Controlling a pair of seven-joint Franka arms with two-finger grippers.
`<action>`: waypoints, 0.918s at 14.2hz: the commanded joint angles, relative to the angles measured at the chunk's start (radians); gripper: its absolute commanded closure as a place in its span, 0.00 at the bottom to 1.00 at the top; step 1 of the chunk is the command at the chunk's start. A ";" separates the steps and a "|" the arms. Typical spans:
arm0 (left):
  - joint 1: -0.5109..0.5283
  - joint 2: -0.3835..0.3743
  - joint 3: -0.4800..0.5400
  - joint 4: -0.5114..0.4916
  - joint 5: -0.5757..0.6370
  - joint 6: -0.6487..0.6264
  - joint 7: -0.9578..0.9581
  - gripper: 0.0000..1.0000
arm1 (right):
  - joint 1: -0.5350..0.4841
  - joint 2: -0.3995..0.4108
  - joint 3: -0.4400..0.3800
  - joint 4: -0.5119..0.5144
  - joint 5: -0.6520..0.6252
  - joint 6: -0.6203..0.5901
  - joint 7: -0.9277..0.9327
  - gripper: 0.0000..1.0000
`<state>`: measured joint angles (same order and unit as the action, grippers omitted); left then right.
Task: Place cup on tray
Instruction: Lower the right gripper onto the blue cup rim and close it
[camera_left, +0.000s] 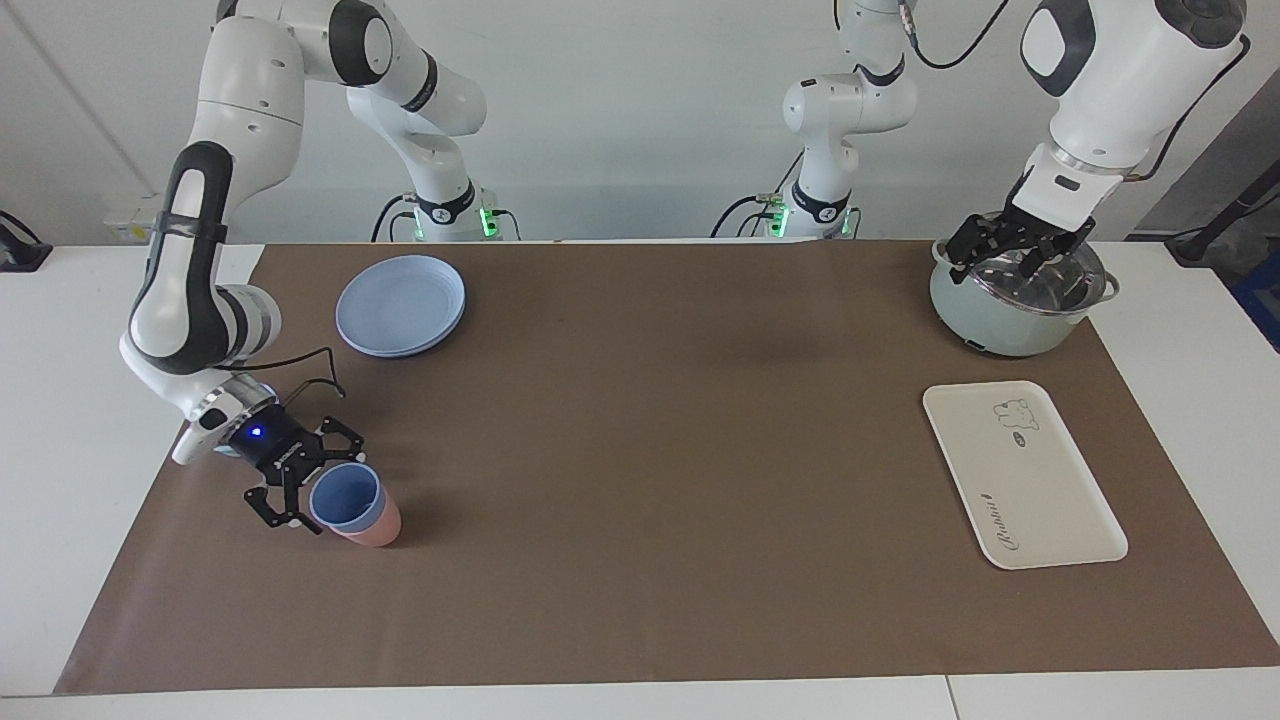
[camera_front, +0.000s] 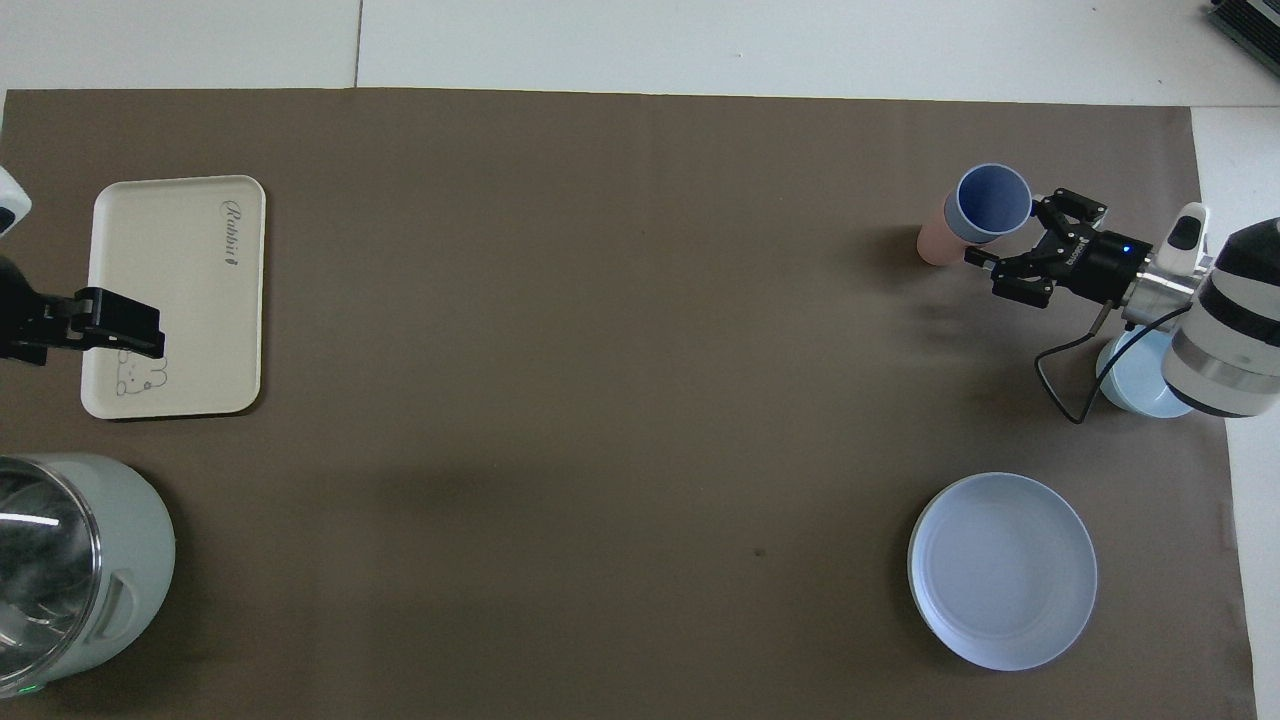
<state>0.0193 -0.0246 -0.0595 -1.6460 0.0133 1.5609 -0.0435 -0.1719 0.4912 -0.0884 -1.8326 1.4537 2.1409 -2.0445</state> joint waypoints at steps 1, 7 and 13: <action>0.005 -0.032 0.000 -0.038 0.002 0.010 0.011 0.00 | 0.006 0.010 0.004 0.006 0.042 0.014 -0.002 0.00; 0.004 -0.032 0.000 -0.037 0.002 0.011 0.011 0.00 | 0.038 0.010 0.004 -0.005 0.082 0.033 -0.025 0.00; 0.001 -0.034 0.000 -0.038 0.002 0.002 0.007 0.00 | 0.061 0.010 0.004 -0.011 0.102 0.042 -0.032 0.00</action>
<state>0.0193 -0.0255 -0.0596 -1.6491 0.0133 1.5596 -0.0435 -0.1205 0.4982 -0.0880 -1.8369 1.5131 2.1620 -2.0473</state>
